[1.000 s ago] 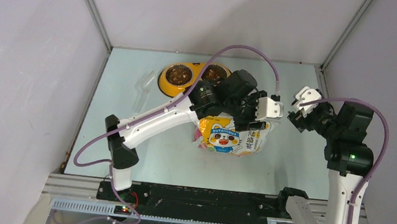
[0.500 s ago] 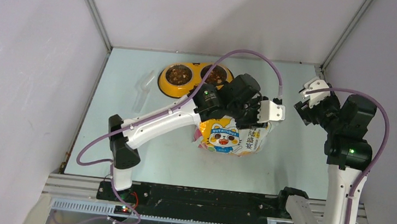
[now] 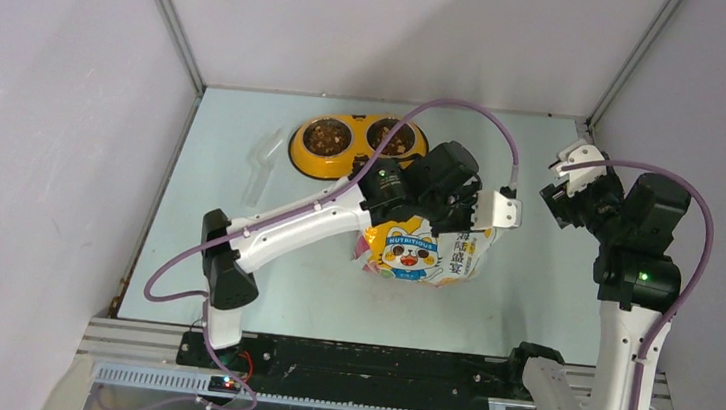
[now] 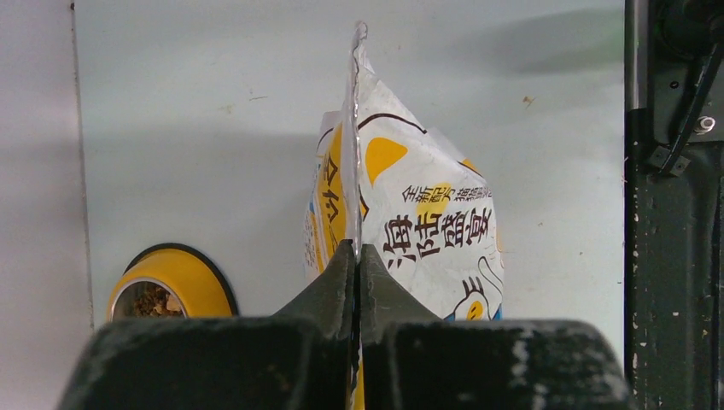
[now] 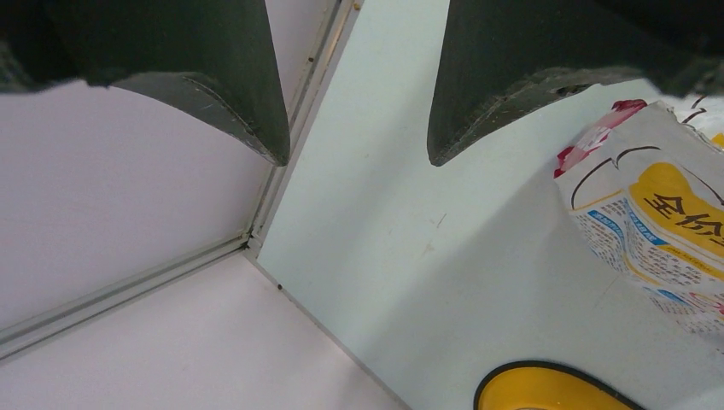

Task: Serve the pet food
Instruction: Close the pet food bag at the center of the board.

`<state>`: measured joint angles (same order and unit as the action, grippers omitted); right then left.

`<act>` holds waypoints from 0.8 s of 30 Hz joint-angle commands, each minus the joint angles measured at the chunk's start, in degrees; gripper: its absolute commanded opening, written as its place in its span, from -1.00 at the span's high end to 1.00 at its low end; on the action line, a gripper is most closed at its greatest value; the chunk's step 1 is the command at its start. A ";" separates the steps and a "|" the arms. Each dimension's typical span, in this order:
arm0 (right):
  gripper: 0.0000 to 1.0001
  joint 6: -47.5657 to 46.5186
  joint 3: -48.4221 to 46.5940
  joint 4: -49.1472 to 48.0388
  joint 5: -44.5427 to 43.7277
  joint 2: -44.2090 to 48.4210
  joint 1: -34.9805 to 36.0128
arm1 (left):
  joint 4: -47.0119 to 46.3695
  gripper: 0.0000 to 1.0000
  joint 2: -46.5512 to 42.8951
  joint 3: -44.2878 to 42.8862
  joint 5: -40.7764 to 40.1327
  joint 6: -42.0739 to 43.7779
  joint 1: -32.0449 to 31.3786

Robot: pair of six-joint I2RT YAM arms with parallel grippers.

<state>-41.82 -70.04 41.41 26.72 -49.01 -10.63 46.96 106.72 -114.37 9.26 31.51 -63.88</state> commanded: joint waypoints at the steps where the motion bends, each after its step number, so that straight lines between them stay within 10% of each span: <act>1: -0.25 0.48 0.05 -1.31 0.96 -0.10 -0.35 | -0.16 1.00 -0.47 -2.82 3.44 -1.10 1.70; 9: -0.24 -0.03 0.02 0.20 4.25 -1.09 -0.35 | 0.83 1.00 0.52 -8.70 11.66 -9.53 8.31; 15: -0.26 -0.60 0.06 1.21 5.99 -1.79 -0.35 | 0.64 -0.37 -3.59 -6.02 10.95 -8.28 8.98; 24: -0.27 -0.80 0.08 1.75 6.72 -2.54 -0.35 | 3.68 -0.59 -12.04 4.30 6.17 -2.26 9.03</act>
<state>-42.26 -70.04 42.83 32.29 -51.48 -10.74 49.69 100.40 -113.67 18.22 25.98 -54.72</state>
